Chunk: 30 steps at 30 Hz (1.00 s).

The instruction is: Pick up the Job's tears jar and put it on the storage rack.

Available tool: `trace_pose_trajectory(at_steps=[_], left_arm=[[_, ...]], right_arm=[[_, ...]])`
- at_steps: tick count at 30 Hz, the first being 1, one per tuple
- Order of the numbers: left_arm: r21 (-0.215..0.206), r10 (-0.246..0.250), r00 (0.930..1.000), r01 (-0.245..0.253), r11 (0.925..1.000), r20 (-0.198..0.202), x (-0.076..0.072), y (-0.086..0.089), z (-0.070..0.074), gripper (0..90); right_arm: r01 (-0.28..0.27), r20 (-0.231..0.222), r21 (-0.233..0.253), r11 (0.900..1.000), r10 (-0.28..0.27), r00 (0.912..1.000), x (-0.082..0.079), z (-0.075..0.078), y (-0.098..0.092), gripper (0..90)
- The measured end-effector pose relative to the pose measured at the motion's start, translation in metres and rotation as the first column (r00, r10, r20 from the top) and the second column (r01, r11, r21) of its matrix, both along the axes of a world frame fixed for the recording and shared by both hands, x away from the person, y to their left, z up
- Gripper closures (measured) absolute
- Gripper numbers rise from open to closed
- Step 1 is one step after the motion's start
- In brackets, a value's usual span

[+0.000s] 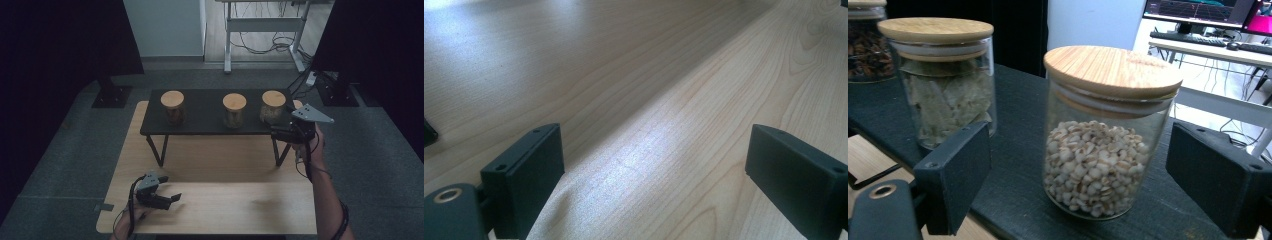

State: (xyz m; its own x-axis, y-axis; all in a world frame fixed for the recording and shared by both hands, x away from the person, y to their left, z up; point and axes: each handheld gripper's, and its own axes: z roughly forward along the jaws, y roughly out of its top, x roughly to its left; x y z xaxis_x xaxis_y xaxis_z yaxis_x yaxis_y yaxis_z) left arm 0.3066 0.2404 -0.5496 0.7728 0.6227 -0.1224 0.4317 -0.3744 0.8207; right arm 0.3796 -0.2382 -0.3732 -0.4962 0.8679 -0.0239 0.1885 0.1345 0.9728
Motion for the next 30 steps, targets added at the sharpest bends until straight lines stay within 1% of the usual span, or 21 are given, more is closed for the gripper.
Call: trace_pose_trajectory(at_steps=[2, 3, 5, 7, 11, 16, 20, 24, 30], left_arm=[[0.0, 0.001, 1.0, -0.001, 1.0, -0.001, 0.0, 0.0, 0.0, 8.1], [0.0, 0.001, 1.0, -0.001, 1.0, 0.0, 0.0, 0.0, 0.0, 8.2], [0.0, 0.001, 1.0, -0.001, 1.0, 0.0, 0.0, 0.0, 0.0, 8.2], [0.0, 0.002, 1.0, -0.002, 1.0, 0.0, 0.0, 0.0, 0.0, 8.2], [0.002, 0.001, 1.0, -0.001, 1.0, 0.0, 0.0, 0.0, 0.0, 8.1], [0.001, 0.002, 1.0, -0.002, 1.0, 0.002, 0.0, 0.0, 0.0, 8.1], [0.002, 0.003, 1.0, -0.003, 1.0, 0.002, 0.0, 0.0, 0.0, 7.9], [0.004, 0.002, 1.0, -0.002, 1.0, 0.003, 0.0, 0.0, 0.0, 7.9], [0.003, 0.006, 1.0, -0.006, 1.0, 0.002, 0.0, 0.0, 0.0, 7.7]], right_arm=[[-0.015, -0.002, 0.037, 0.999, 0.015, 0.9999, -0.003, -0.001, 0.0, 10.8], [-0.016, 0.003, 0.045, 0.999, 0.016, 0.9999, -0.004, -0.001, 0.0, 10.8], [-0.006, 0.012, 0.042, 0.999, 0.005, 0.9999, -0.007, -0.001, 0.0, 10.7], [-0.009, 0.018, 0.056, 0.998, 0.008, 0.9998, -0.011, -0.001, 0.0, 10.8], [-0.016, 0.037, 0.067, 0.998, 0.014, 0.9992, -0.02, -0.003, -0.001, 10.8], [-0.027, 0.053, 0.085, 0.996, 0.022, 0.9983, -0.033, -0.009, -0.003, 10.8], [-0.037, 0.063, 0.094, 0.995, 0.031, 0.9975, -0.046, -0.019, -0.005, 10.7], [-0.051, 0.069, 0.089, 0.995, 0.045, 0.9966, -0.057, -0.032, -0.008, 10.5], [-0.068, 0.071, 0.099, 0.993, 0.061, 0.9956, -0.069, -0.049, -0.011, 10.3]])
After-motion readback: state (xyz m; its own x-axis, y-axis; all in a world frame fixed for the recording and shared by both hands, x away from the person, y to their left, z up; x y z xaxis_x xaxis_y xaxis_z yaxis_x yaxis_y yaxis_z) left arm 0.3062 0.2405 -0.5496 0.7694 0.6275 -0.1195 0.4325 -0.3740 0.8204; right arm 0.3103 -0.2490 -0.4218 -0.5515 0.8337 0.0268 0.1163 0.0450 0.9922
